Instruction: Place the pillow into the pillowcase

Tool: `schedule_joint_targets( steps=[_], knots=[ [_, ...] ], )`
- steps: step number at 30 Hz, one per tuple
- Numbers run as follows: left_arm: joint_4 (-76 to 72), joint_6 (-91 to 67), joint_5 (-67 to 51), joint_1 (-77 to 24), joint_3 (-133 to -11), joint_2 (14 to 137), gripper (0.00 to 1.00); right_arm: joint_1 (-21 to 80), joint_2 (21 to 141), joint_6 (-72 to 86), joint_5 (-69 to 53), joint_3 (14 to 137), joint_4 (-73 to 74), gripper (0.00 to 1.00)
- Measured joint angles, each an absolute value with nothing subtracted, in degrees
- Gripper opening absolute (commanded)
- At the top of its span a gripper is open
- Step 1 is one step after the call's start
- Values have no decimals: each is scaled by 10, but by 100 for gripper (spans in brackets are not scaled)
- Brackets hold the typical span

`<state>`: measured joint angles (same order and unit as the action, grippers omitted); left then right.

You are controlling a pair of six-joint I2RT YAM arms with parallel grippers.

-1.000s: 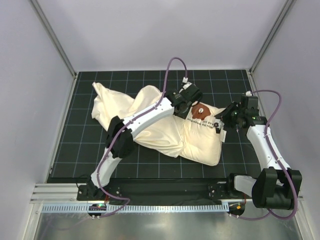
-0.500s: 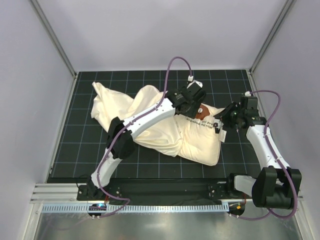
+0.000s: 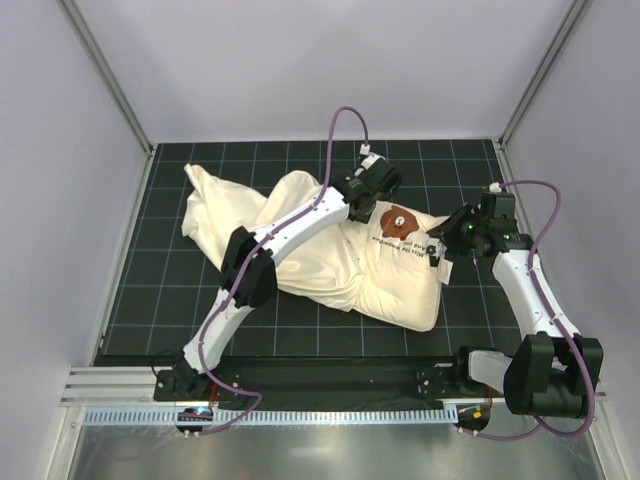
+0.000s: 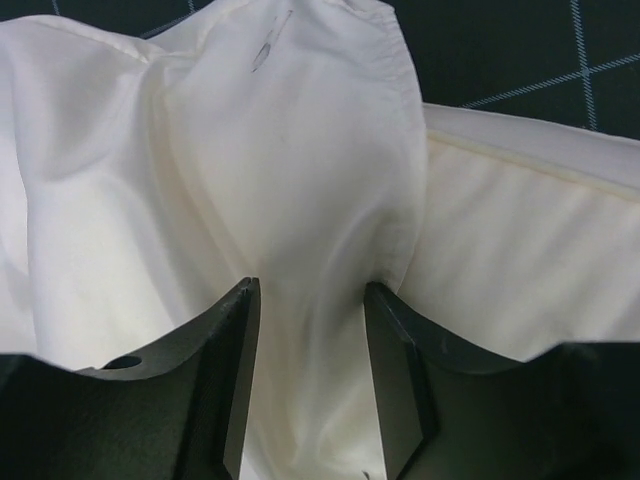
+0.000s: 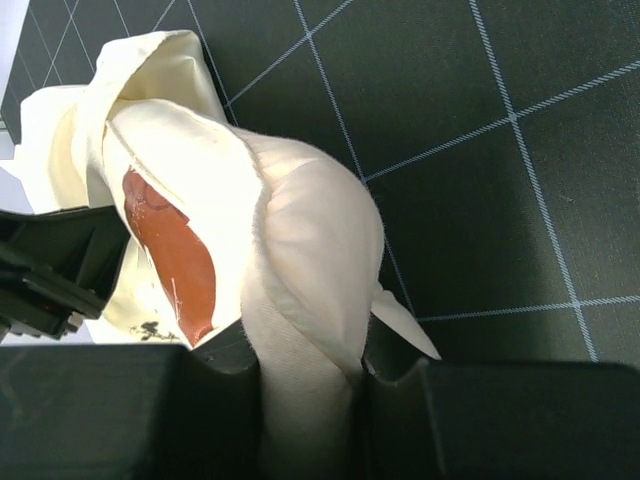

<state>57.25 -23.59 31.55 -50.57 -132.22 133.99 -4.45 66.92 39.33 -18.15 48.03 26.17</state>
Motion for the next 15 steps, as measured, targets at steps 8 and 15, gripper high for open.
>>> schedule_joint_targets(
  steps=[8,15],
  knots=[
    [570,-232,299,-498,-1320,1340,5,-44,673,394,-185,480,257,4],
    [541,-205,244,-513,-1286,1316,0,-44,674,394,-188,475,248,4]
  ],
)
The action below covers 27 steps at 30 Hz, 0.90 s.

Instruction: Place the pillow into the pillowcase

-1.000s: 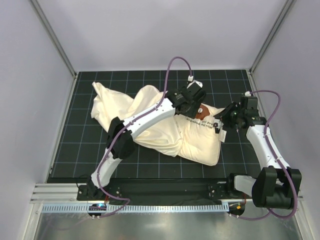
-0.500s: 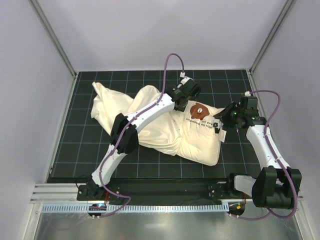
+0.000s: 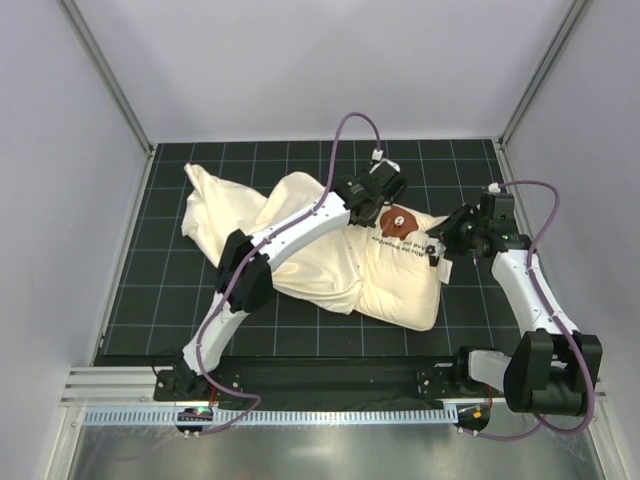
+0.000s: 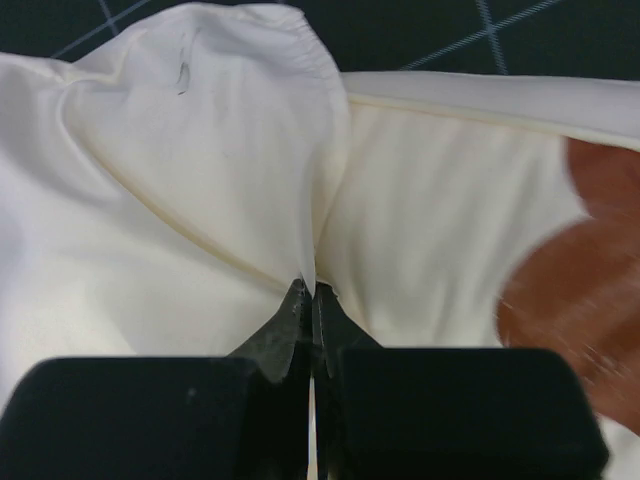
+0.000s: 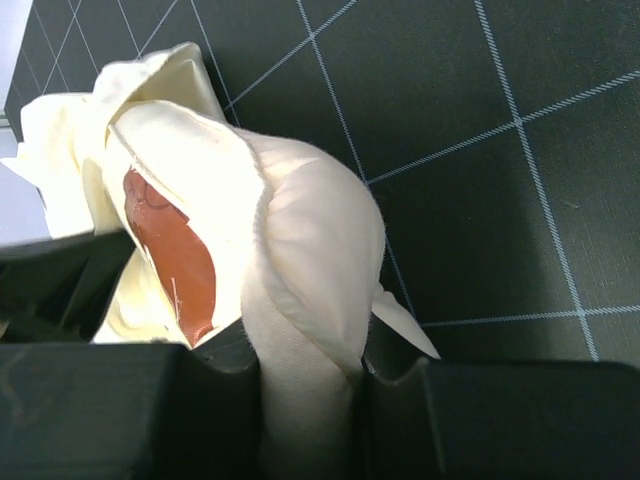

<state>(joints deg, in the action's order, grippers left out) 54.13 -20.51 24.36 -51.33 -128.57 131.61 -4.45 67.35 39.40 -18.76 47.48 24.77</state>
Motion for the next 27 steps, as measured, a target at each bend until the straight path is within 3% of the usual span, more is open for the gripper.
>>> schedule_joint_targets(
  steps=[6,15,18,19,24,27],
  knots=[
    [503,-158,183,-597,-1283,1257,0,-32,685,396,-214,459,208,4],
    [497,-197,-70,-605,-1277,1149,0,5,624,399,-292,425,116,5],
    [496,-218,-104,-596,-1268,1118,0,9,576,398,-301,425,100,29],
    [495,-224,-107,-592,-1263,1109,0,9,561,395,-301,426,98,46],
    [467,-240,-91,-553,-1190,1073,0,11,540,356,-261,460,155,71],
    [448,-241,-60,-526,-1132,1062,0,8,539,330,-231,465,201,91]
  ],
)
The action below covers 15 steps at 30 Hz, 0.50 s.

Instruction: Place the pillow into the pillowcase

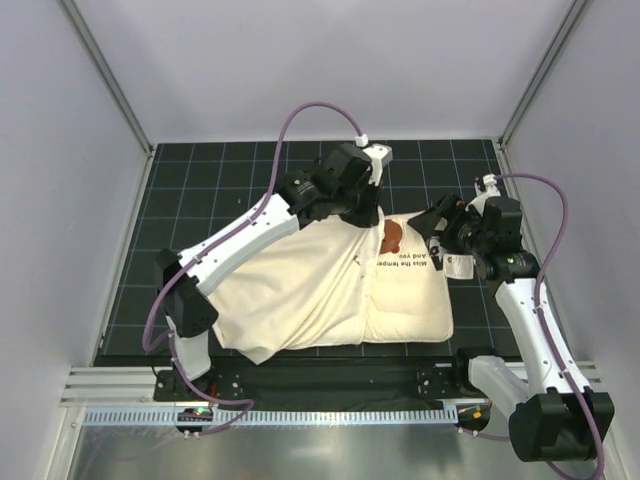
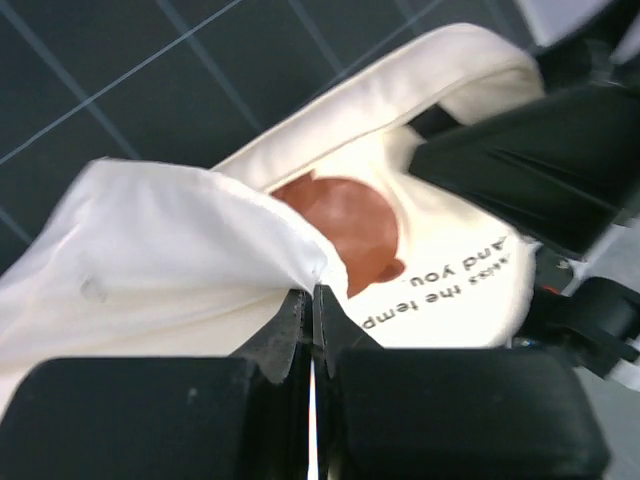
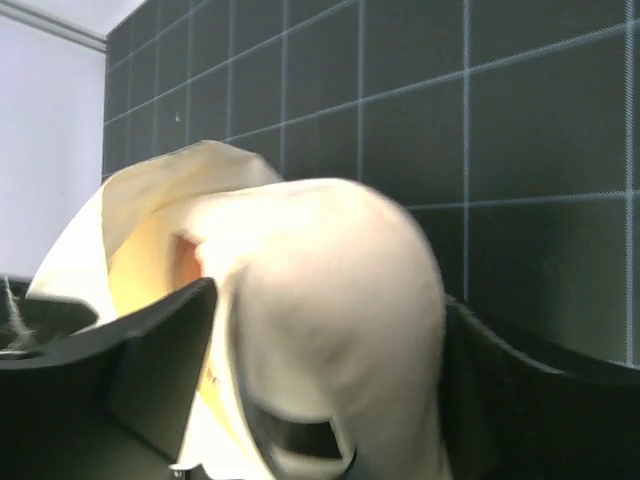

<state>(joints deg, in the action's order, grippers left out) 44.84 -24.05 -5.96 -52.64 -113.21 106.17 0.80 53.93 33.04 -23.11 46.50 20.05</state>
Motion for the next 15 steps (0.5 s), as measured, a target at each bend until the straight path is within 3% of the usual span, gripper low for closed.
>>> schedule_joint_targets(
  steps=[8,15],
  knots=[
    [427,-220,-20,-504,-1060,1059,0,-108,509,313,-303,312,178,100],
    [427,-205,-12,-493,-1082,1070,0,-119,463,315,-312,266,182,100]
  ],
)
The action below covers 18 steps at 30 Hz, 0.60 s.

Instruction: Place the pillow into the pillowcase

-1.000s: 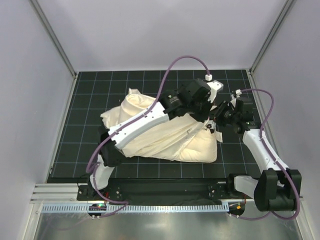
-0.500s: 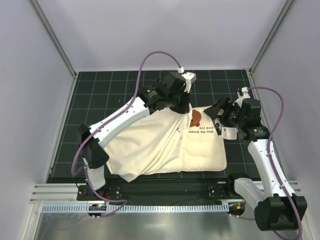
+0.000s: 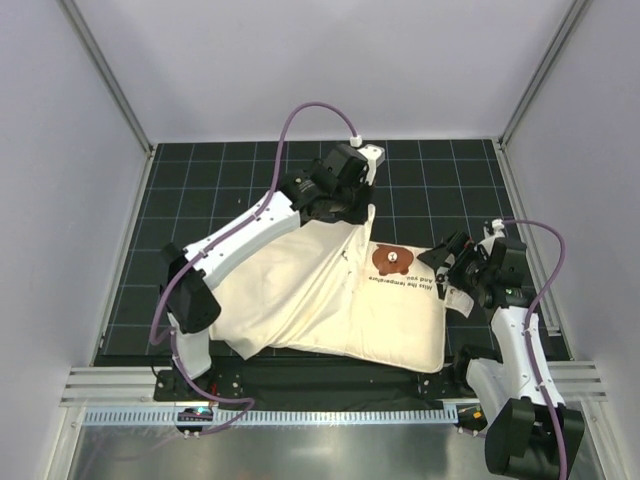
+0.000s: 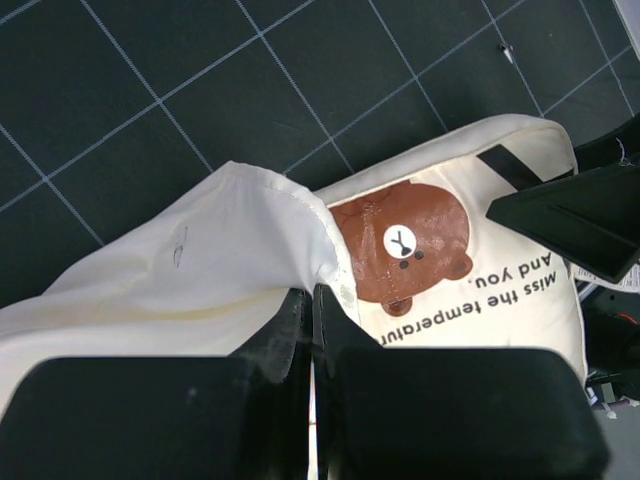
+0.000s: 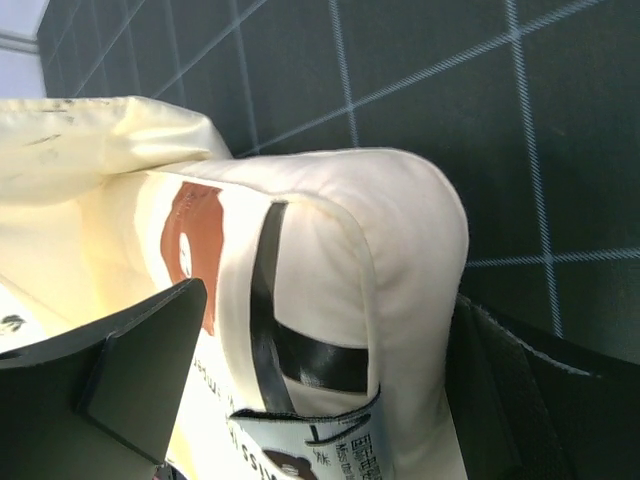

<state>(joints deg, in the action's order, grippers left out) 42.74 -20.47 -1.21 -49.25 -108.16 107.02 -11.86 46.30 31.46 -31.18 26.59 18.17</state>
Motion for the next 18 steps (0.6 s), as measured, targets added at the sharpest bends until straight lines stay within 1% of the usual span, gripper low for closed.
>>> schedule_joint_targets(
  steps=[5,9,14,16,18],
  knots=[
    [427,-204,-11,-490,-1089,1086,0,-117,439,319,-240,269,242,100],
    [427,-204,-13,-490,-1089,1101,0,-117,408,329,-183,270,257,100],
    [433,-206,18,-489,-1091,1114,0,-114,472,331,-199,302,255,97],
    [436,-209,29,-486,-1091,1116,0,-95,504,337,-199,300,244,97],
    [435,-214,30,-478,-1089,1116,0,-53,505,355,-180,277,219,97]
  ],
)
